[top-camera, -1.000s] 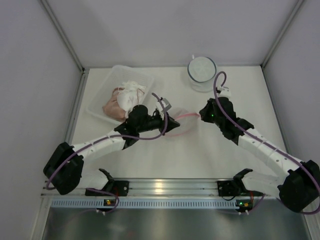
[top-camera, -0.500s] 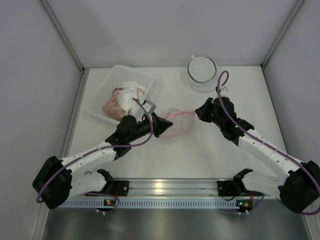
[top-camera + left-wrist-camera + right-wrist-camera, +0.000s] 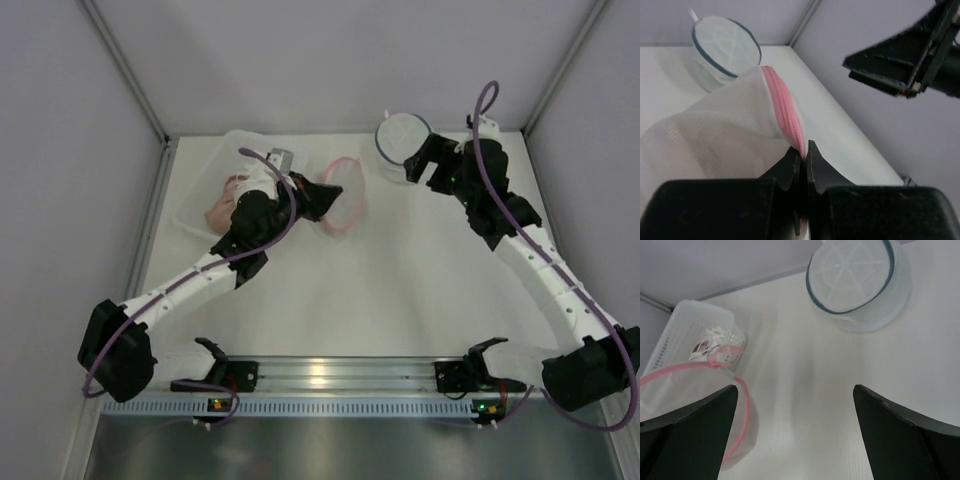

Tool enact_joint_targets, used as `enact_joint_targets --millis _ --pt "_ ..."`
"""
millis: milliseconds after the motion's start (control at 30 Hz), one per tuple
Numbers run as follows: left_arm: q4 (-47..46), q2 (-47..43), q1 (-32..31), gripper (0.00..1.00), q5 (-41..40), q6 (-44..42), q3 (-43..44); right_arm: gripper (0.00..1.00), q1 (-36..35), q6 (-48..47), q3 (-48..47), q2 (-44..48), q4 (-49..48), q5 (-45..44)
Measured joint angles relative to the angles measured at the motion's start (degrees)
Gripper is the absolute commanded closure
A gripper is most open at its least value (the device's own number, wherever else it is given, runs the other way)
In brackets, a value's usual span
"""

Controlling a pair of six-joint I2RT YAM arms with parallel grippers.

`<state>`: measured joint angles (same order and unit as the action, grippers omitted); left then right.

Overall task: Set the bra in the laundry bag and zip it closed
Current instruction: Place the laundry bag at the center of the board.

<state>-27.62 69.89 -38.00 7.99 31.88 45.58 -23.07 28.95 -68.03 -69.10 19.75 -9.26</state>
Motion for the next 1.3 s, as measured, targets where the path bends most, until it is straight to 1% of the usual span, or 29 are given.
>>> enact_joint_targets --millis 100,233,333,433,533,733,800,900,967,1000,1033,1100,1167,1200,1300 --pt "0.26 2.38 1.73 1.0 -3.65 2.32 4.42 0.01 5.09 -0.31 0.66 1.29 -1.29 4.61" --pt "-0.44 9.09 3.87 1.0 -6.67 4.85 11.21 0.01 9.01 1.2 5.88 2.25 -2.12 8.79" --pt "-1.62 17.0 4.68 1.0 -8.04 6.51 18.08 0.01 10.75 2.16 9.46 2.25 -1.84 11.28" --pt "-2.78 26.05 4.87 1.0 -9.94 7.93 24.87 0.0 15.1 3.06 11.98 2.34 -1.66 13.94" --pt "-4.87 34.07 4.96 1.0 -11.76 8.44 28.98 0.01 18.56 3.21 14.16 3.21 -1.79 14.47" --pt "-14.05 50.27 7.21 1.0 -9.92 13.31 35.39 0.0 19.15 1.81 16.31 8.15 -1.51 14.32" --pt "-16.28 54.55 8.37 1.0 -9.7 14.86 37.75 0.01 19.19 1.16 16.31 9.38 -1.51 13.94" --pt "-19.19 58.45 9.7 0.99 -9.81 16.02 40.17 0.01 19.21 0.44 16.31 10.32 -1.53 13.6" --pt "-20.92 59.67 10.38 0.93 -9.99 16.26 41.24 0.01 19.21 0.0 16.31 10.43 -1.55 13.42" --pt "-21.81 60.11 10.6 0.87 -9.92 16.35 41.86 0.01 19.23 -0.13 16.31 10.43 -1.53 13.38" --pt "-22.4 60.59 10.78 0.63 -9.73 16.61 42.6 0.0 19.23 -0.39 16.31 10.43 -1.53 13.38" --pt "-22.84 60.92 11.23 0.53 -8.5 17.09 43.52 0.01 19.23 -0.94 16.26 10.4 -1.53 13.4" --pt "-22.6 60.87 11.61 0.26 -7.19 17.05 43.85 0.01 19.23 -1.44 16.04 10.32 -1.29 13.11" --pt "-21.62 60.7 11.76 0.02 -6.73 16.48 44.06 0.01 19.23 -1.81 15.5 10.1 -0.74 12.92" --pt "-14.32 58.62 12.31 0.01 -5.66 12.98 44.41 0.01 19.23 -3.37 13.03 9.4 -0.31 12.33"
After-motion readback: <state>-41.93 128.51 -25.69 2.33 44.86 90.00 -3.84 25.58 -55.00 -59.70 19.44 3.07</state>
